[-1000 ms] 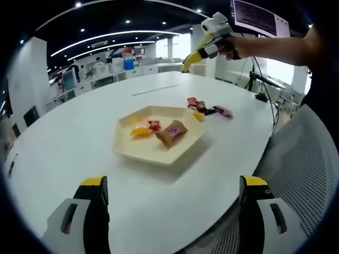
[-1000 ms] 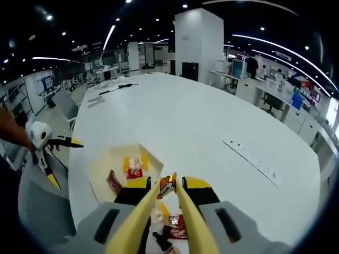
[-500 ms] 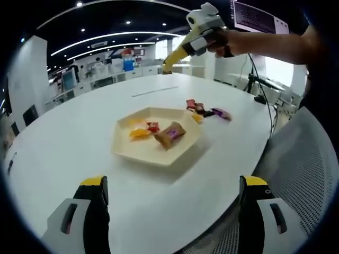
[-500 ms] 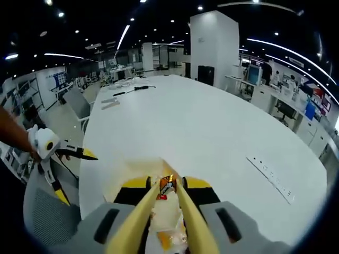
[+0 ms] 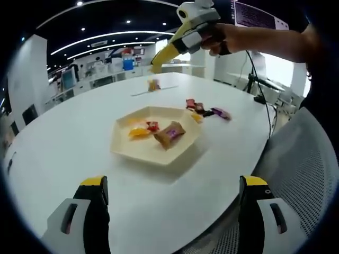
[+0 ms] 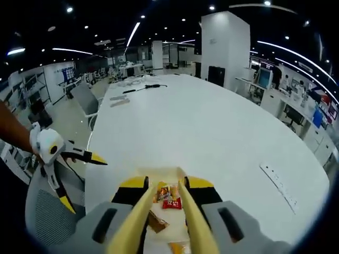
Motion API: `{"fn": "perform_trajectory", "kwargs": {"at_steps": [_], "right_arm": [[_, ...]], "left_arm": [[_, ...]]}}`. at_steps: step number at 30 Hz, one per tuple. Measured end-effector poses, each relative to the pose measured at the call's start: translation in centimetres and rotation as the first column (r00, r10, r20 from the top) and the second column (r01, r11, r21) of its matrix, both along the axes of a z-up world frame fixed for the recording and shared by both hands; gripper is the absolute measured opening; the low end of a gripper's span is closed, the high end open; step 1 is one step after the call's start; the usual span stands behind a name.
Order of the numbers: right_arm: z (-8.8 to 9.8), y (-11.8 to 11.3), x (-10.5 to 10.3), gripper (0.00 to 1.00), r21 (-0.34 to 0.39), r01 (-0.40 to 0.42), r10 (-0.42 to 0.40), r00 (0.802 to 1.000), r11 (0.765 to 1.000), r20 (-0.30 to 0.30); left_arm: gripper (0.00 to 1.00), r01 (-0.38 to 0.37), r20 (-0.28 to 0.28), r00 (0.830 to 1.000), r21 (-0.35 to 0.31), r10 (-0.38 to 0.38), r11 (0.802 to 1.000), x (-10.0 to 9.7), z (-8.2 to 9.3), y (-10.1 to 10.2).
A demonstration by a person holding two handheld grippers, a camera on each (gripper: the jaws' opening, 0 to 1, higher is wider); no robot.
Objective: Place the target food into the container with the food tongs after gripping and lifting it, then release it inside without dropping or visibly crushing the food.
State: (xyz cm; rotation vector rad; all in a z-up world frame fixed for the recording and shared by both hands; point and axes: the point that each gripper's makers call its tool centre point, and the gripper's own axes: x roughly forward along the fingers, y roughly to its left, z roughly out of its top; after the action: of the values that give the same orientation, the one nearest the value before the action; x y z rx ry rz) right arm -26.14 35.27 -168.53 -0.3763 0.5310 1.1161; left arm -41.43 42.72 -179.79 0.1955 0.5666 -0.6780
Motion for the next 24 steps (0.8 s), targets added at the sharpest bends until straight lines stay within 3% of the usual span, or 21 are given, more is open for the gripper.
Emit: {"fn": "perform_trajectory", "kwargs": {"at_steps": [13,15,24], "right_arm": [[0.8,-1.4,0.4,0.26,0.008,0.013,-0.013,1.000,1.000,0.016],[1.0,-1.8,0.5,0.26,-0.002,-0.003,0.003,0.998,1.000,0.056],[1.7,-4.9,0.7,0.27,0.020,0.033,-0.034,0.997,0.999,0.063]], "left_arm": [[0.99,0.006,0.000,1.000,0.001,-0.006,1.000,-0.1,0.0,-0.1],[0.99,0.007,0.001,1.000,0.004,-0.007,1.000,-0.1,-0.1,0.0],[0.99,0.005,0.002,1.000,0.004,-0.005,1.000,0.0,-0.1,0.1]]}}
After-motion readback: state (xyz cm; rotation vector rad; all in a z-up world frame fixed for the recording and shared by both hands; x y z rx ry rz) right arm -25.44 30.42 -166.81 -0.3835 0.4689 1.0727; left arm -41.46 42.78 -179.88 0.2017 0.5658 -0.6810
